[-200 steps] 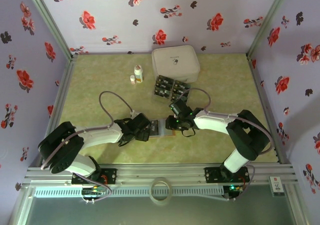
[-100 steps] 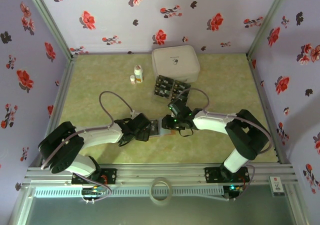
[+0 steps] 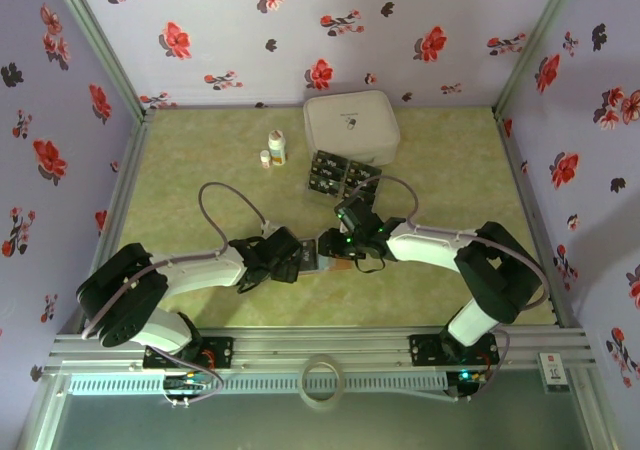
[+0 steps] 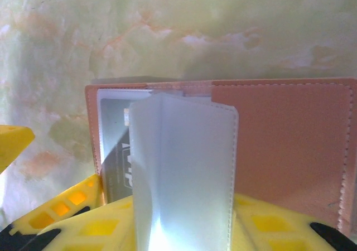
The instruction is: Put the credit cards into the card holder
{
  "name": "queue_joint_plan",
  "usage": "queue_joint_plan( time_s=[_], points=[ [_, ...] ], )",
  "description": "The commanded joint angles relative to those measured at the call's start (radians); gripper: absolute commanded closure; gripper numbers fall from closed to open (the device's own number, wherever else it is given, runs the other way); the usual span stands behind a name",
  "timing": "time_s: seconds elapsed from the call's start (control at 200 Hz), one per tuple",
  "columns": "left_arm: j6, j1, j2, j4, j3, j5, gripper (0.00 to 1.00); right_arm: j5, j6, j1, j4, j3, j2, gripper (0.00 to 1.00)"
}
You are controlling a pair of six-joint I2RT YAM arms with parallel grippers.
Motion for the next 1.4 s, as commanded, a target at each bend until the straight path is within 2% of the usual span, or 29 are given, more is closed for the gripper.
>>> queue_joint_plan(
  time_s=[0.0,0.395,0.745,1.105,1.395],
  points=[
    [-0.015,-0.003,-0.011,-0.026,-0.013,-0.026,0.0,-0.022,0.03,0.015,0.023,0.027,-0.004,0.61],
    [-0.049,0.109,-0.224,-0.078,-0.057,-0.044,0.0,-0.031,0.075,0.066,0.075,0.093,0.071,0.56],
    [-0.042,0.137,-0.215,-0.09,-0.057,-0.034,0.0,-0.064,0.136,0.101,0.177,0.153,0.208,0.57],
    [-0.001,0.136,-0.213,-0.084,-0.038,0.004,0.0,-0.014,0.047,0.072,0.029,0.161,0.065,0.56],
    [0.018,0.115,-0.174,-0.064,0.018,0.02,0.0,0.068,-0.096,-0.046,-0.164,0.163,-0.108,0.54]
  ],
)
